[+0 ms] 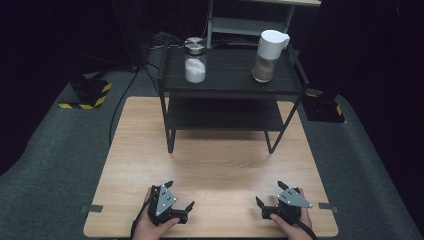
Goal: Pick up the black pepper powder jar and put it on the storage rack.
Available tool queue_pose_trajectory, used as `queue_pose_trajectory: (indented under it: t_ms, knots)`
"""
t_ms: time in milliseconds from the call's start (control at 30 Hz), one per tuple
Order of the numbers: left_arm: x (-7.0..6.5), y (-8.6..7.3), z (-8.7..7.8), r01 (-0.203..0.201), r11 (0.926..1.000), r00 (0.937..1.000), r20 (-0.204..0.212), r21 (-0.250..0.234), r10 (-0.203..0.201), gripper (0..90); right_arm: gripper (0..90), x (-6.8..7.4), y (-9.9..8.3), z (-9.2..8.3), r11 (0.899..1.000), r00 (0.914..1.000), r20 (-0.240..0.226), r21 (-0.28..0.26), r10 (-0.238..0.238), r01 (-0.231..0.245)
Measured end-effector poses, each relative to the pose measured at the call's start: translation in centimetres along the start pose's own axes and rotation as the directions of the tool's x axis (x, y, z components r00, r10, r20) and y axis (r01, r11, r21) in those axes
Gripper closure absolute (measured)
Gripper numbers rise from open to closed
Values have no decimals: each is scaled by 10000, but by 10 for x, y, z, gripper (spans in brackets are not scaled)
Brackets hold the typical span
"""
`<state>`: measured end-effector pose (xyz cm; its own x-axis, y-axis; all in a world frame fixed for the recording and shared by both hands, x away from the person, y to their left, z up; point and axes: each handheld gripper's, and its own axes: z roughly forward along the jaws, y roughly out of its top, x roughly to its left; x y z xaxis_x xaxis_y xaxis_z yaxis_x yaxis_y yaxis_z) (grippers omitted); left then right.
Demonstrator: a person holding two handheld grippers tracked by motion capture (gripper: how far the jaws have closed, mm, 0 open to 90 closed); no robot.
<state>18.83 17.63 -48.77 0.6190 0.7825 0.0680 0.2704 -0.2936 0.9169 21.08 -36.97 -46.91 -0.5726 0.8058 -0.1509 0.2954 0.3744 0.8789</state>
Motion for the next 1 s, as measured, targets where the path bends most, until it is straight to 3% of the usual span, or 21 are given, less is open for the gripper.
queue_pose_trajectory:
  t_ms: [233,800,1000]
  knots:
    - [-1,2,1,-207,9997,9998,82,112,206,12,3,2,0,0,10000,10000,64,2,-58,58]
    - [2,7,6,-101,9995,9999,-105,309,104,10,3,1,-1,-2,10000,9999,101,0,81,-81]
    - [8,5,8,275,9995,9996,-45,125,-275,10,3,0,-4,-6,9998,9999,17,-93,150,-150]
